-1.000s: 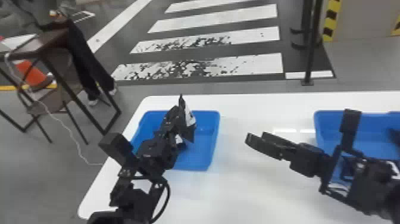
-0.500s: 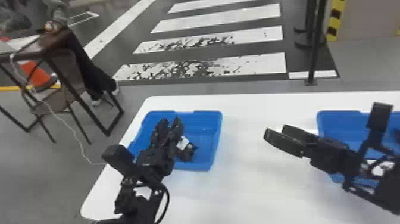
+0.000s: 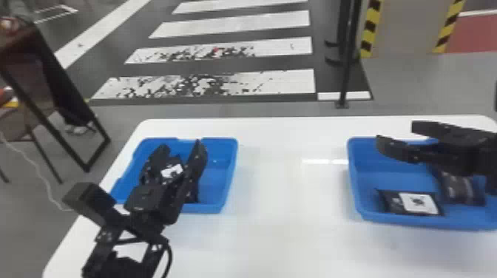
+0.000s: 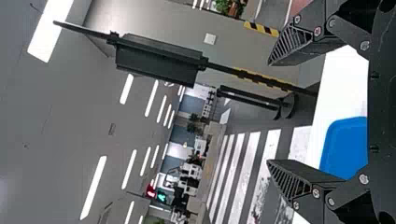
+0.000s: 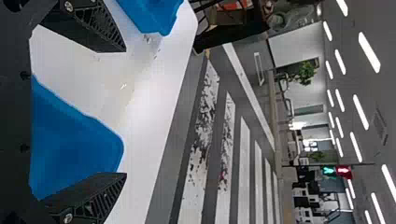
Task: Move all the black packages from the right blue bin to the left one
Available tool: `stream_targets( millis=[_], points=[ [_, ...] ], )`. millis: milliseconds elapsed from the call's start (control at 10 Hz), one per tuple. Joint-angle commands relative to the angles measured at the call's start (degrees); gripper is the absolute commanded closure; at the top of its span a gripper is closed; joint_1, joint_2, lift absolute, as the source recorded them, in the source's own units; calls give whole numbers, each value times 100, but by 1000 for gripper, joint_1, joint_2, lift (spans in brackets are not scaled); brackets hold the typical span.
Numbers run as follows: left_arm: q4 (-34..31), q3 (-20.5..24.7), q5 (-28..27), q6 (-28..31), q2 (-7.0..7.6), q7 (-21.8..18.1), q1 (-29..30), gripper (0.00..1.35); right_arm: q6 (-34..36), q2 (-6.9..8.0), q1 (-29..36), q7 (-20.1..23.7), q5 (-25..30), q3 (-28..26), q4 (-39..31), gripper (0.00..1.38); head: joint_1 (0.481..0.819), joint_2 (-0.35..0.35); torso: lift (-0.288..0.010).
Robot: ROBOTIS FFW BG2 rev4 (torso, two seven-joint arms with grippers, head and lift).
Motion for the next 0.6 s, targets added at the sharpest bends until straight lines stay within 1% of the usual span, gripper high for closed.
stream_targets(
  millis=[0, 100, 300, 400, 500],
  points=[
    [-113, -116, 185, 59, 0, -35, 97, 320, 796, -144, -503, 307, 460, -78, 571, 81, 695, 104, -140],
    [-113, -116, 219, 45, 0, -79, 125, 320, 1414, -135, -587, 359, 757, -78, 501, 81, 695, 78, -140],
    [-113, -184, 219, 59, 0, -97, 125, 320, 2961, -64, -615, 333, 952, -78, 290, 81, 695, 16, -140],
    [-113, -184, 219, 101, 0, -105, 125, 320, 3735, -12, -559, 166, 974, -56, -48, 82, 695, 5, -140],
    [-113, -196, 219, 143, 0, -105, 125, 320, 4179, 6, -573, -62, 1009, -21, -216, 84, 695, 2, -140]
  ],
)
